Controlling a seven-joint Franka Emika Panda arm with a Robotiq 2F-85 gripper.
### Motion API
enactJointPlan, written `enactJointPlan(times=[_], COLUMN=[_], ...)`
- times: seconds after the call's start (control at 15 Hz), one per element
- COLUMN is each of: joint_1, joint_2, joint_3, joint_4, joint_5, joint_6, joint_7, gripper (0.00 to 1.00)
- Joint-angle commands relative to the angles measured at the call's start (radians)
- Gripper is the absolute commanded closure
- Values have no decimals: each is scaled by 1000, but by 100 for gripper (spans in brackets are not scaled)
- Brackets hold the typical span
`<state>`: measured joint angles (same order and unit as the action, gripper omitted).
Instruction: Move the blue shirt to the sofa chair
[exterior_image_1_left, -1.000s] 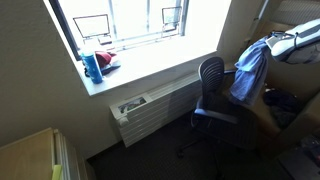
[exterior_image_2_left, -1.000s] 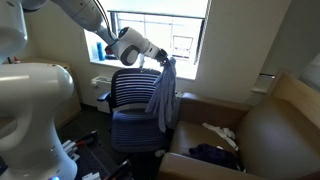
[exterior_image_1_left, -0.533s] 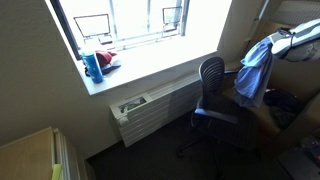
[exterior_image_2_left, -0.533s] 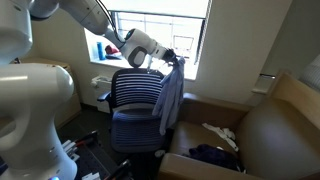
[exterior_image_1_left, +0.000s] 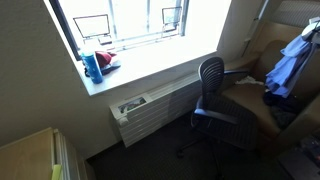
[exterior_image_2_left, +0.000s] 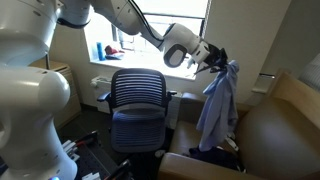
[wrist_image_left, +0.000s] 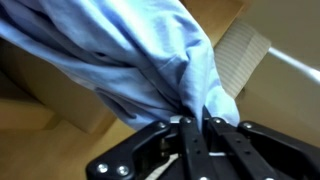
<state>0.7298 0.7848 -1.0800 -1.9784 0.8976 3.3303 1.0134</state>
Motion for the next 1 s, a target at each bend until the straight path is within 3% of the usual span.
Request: enactJointPlan(times=[0.0,0.13,0.33,0.4,0.6,0.93], joint_1=[-109,-118,-159,-184,-226,-353], joint_2=[232,334,347,289,210,81], joint_3=[-85,-156,-149,-102,-11,226], joint_4=[97,91,130,131,178,220], joint_5=[57,32,-40,-128,-219,-312], joint_6=[-94,-251,-518,-544,-618,-603], joint_7=[111,189,254,309,395,508], gripper=[96,100,98,98,98,98])
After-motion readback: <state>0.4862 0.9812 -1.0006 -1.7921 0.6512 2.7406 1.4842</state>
